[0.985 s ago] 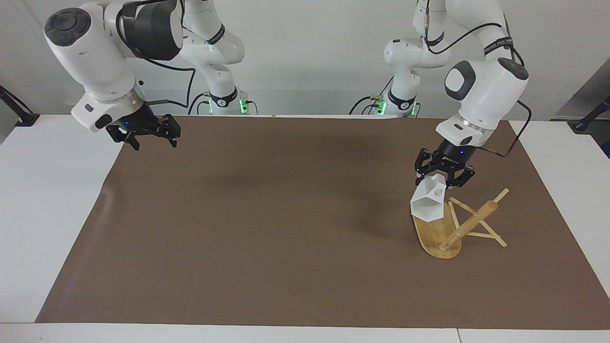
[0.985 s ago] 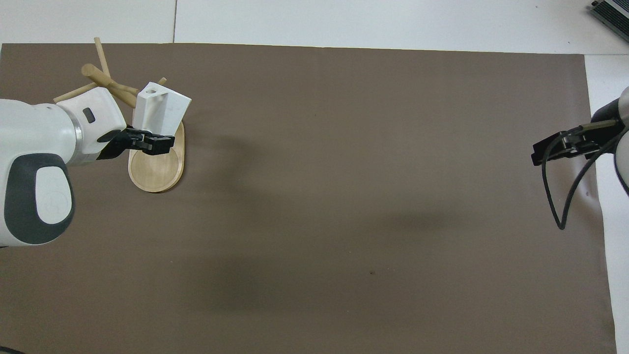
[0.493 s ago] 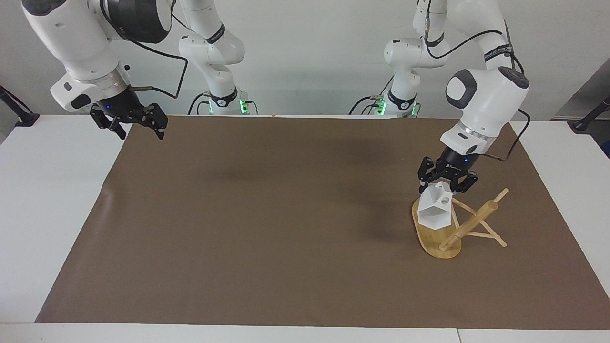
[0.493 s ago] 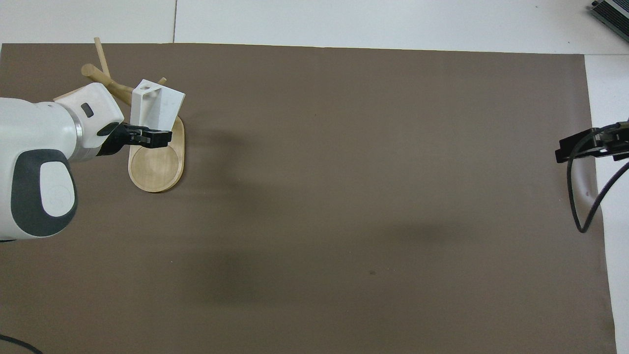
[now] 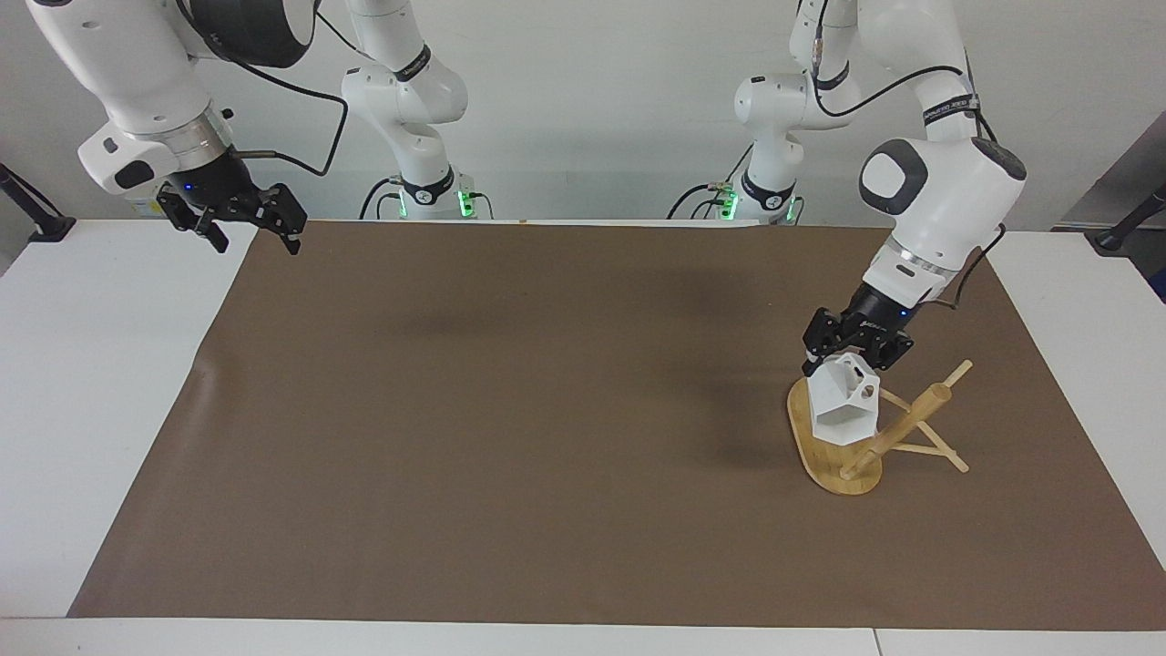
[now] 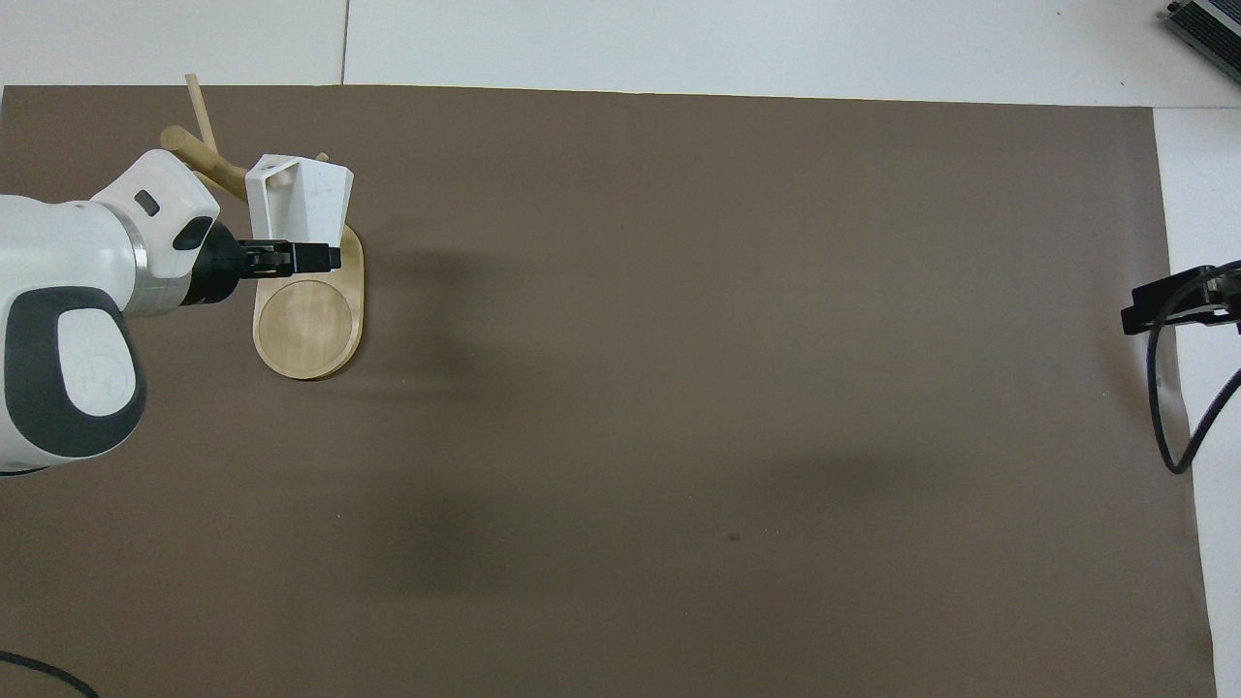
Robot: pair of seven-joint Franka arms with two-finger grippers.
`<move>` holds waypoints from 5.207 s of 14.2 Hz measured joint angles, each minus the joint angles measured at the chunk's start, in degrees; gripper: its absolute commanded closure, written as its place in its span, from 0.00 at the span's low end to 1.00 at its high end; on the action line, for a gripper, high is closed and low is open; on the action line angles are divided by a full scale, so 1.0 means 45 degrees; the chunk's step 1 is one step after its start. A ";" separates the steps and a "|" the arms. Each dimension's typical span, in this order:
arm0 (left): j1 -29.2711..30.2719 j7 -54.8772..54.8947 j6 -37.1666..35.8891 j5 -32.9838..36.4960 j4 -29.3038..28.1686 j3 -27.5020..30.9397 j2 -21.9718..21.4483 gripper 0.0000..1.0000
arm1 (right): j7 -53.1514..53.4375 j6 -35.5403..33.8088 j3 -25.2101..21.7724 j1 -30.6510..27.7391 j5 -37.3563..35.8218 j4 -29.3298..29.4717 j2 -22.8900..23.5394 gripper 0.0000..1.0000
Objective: Hang cup on rack
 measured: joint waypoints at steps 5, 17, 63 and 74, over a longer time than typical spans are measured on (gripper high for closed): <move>0.0003 -0.1461 0.0080 -0.0435 0.0009 0.0009 0.0046 1.00 | 0.0006 0.0001 -0.0089 -0.0004 0.0000 -0.0025 -0.0194 0.00; 0.0480 -0.2361 0.0180 -0.1944 0.0017 0.0026 0.0110 1.00 | 0.0023 0.0535 -0.0093 -0.0001 0.0330 -0.0107 -0.0240 0.00; 0.0481 -0.1650 -1.1275 0.4494 0.6181 -0.0082 -0.0949 0.00 | 0.0023 0.0534 -0.0049 0.0004 0.0343 -0.0131 -0.0258 0.00; 0.0443 -0.1615 -1.1314 0.5124 0.5957 -0.0364 -0.1104 0.00 | 0.0023 0.0534 -0.0049 0.0004 0.0343 -0.0131 -0.0258 0.00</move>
